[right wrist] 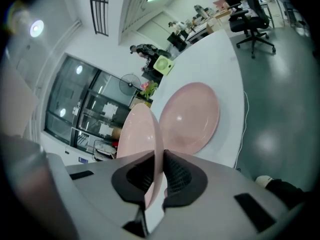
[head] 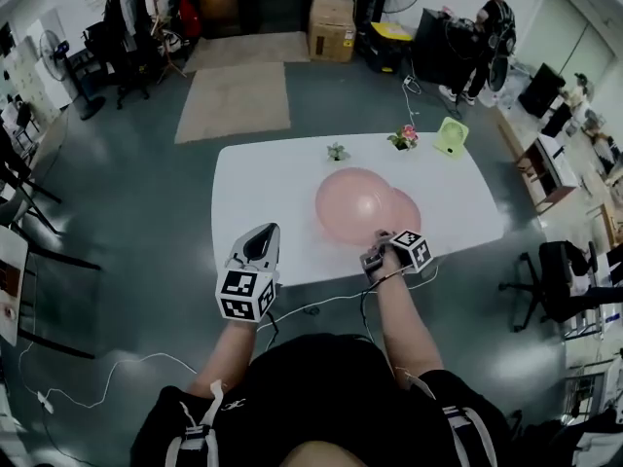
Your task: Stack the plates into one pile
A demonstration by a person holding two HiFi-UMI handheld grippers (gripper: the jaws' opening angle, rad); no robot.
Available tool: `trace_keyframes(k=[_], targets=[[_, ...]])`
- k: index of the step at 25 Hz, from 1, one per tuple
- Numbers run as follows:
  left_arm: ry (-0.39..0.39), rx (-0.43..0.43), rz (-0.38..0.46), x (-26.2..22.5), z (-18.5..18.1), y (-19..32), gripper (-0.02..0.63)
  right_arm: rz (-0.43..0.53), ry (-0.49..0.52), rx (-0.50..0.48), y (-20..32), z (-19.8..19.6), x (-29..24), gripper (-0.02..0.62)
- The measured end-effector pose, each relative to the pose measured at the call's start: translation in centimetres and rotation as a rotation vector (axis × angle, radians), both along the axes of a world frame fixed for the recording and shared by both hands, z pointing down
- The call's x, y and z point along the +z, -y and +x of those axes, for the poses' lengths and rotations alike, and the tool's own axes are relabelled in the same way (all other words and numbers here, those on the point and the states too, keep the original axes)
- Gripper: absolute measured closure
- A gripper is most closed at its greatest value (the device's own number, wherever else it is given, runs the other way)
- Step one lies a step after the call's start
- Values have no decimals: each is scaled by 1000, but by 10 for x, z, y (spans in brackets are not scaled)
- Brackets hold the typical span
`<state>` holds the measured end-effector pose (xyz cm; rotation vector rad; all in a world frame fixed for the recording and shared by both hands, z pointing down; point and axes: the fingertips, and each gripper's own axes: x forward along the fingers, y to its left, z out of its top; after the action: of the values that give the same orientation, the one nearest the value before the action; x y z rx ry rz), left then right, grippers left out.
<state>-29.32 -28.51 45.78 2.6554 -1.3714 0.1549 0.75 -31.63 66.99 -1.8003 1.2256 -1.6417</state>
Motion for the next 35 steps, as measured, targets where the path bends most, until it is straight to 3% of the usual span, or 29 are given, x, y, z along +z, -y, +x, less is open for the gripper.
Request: trace_keyframes(k=[6,15,24,26,28,30,32,35], targets=[[3,82,-3,5,46,18,594,-29,1,132,-14,63,14,549],[24,106,-7,7,70,36,594,-128,0,271,-12,127,55,546],[56,85,-8,3,68,40,594,-219,-85,241,2,142,79,538],[62,81,-12,4,66,40,594,-232,-141,189,4,141,81,533],[65,84,-14,5,67,39,594,-256,-258,109,6,142,80,527],[66,91,-13,4,70,37,594,-278,-392,53,5,145,72,462],[67,102,-10,1,74,35,594,-285,-494,40,2,154,62,415],[63,118,-6,0,82,31,594,-263,-615,56,-4,169,38,405]])
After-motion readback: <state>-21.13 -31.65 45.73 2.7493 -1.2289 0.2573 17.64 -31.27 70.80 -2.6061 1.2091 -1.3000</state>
